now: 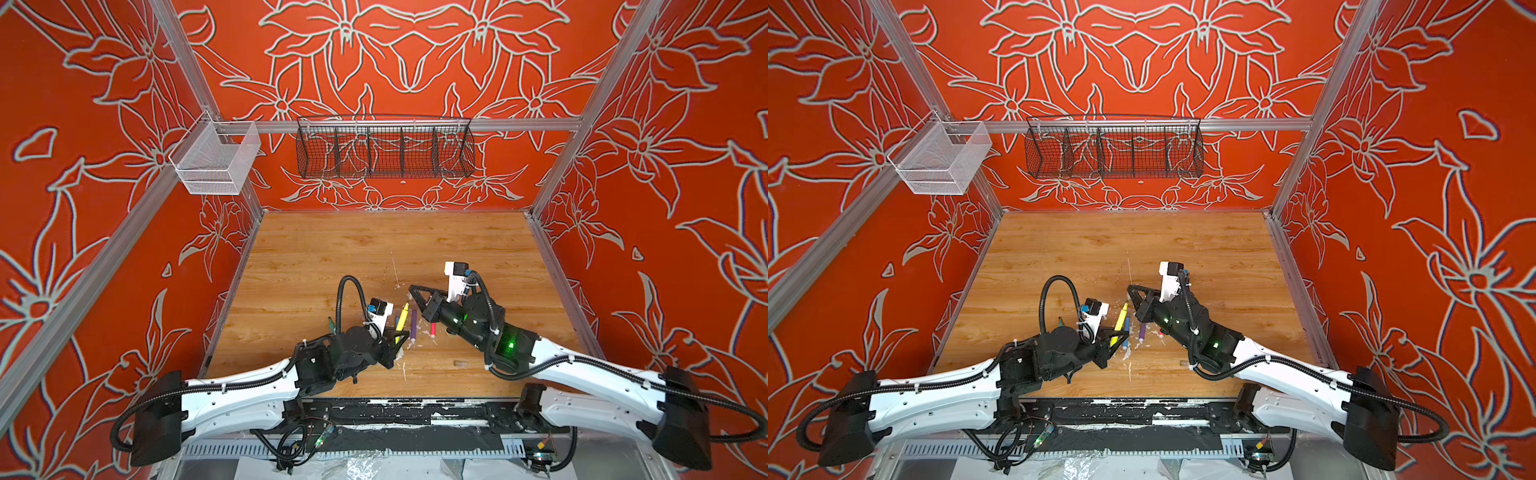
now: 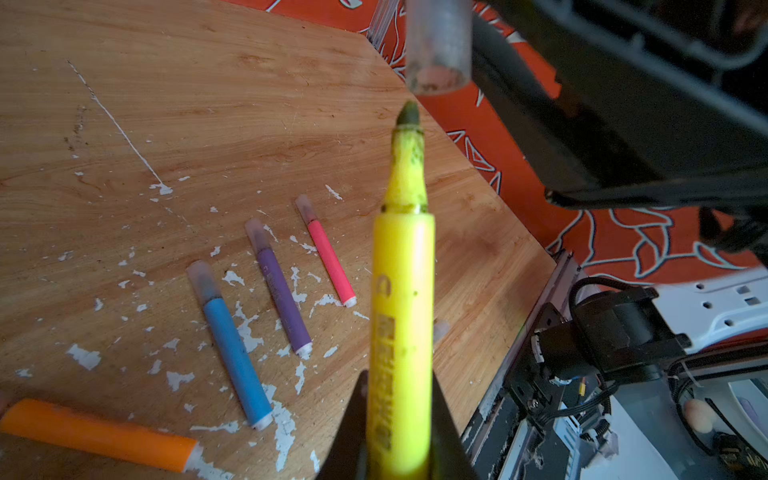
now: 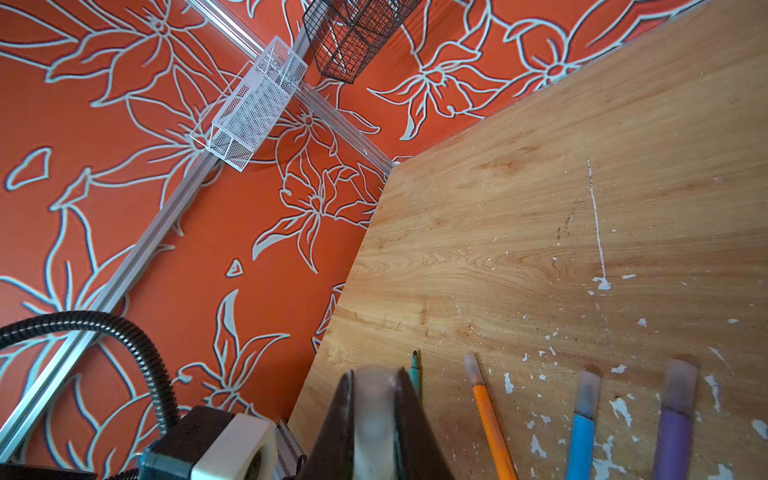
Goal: Insert the pens into the pen caps
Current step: 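Push the cap down onto the yellow marker tip with the right gripper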
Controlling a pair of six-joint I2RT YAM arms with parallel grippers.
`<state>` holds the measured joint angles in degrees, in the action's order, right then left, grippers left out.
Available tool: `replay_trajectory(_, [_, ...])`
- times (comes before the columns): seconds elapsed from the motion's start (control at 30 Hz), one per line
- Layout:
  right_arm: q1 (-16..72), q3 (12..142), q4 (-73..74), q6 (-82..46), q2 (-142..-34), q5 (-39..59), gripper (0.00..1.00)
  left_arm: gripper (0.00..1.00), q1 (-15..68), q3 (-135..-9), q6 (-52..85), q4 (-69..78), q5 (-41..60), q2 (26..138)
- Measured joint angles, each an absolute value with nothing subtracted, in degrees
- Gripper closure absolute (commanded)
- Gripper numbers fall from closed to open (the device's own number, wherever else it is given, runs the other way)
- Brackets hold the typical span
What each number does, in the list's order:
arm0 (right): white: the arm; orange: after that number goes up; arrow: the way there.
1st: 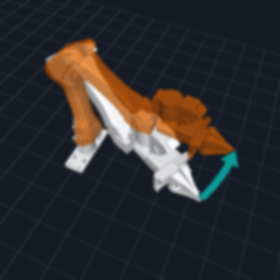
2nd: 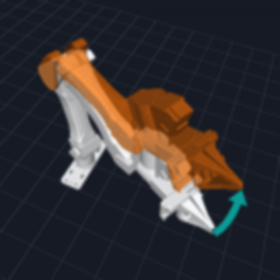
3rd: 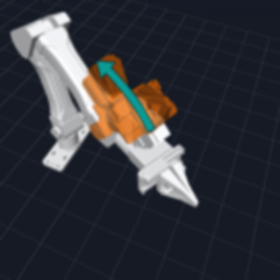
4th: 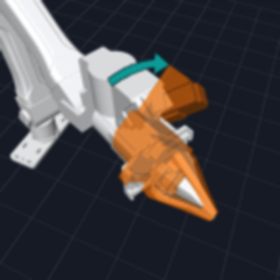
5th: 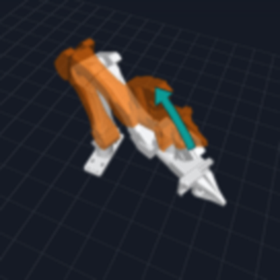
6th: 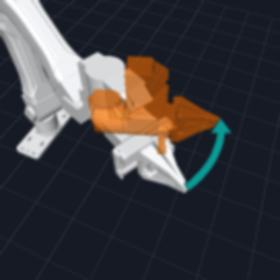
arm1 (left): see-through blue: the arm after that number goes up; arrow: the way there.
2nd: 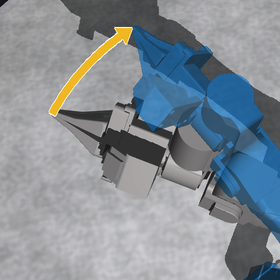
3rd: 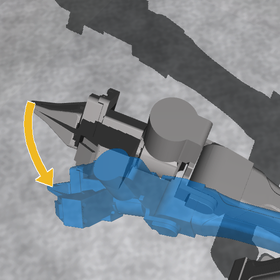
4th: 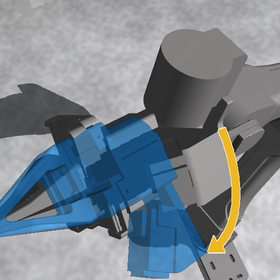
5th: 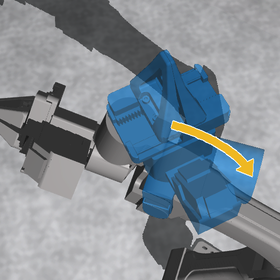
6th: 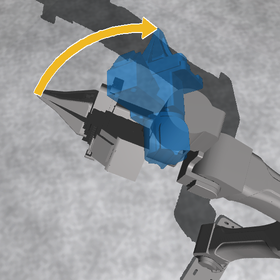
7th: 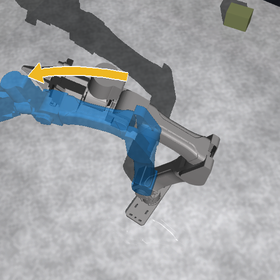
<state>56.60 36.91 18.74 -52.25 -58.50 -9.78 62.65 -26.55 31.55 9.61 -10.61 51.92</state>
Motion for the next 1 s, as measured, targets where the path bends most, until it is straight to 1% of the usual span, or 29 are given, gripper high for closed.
replay_trajectory(0.27, [56.99, 36.77, 19.16, -52.58, -60.42, -8.73, 1.0, 1.0, 62.65, -26.57, 31.46, 9.52, -11.18, 51.9])
replay_trajectory(0.57, [59.02, 33.87, 23.77, -54.3, -60.03, -8.51, 1.0, 1.0, 62.26, -27.22, 31.35, 9.04, -12.21, 51.59])
replay_trajectory(0.67, [59.11, 32.27, 26.65, -55.24, -59.61, -8.4, 1.0, 1.0, 60.45, -27.22, 31.4, 9.06, -8.88, 51.11])
replay_trajectory(0.83, [58.81, 30.81, 30.15, -55.83, -59.59, -8.23, 1.0, 1.0, 55.88, -27.22, 31.86, 10.0, -0.36, 50.94])
replay_trajectory(1.0, [58.67, 28.77, 34.74, -55.92, -59.33, -7.64, 1.0, 1.0, 54.28, -27.2, 33.15, 11.22, 4.27, 50.83])
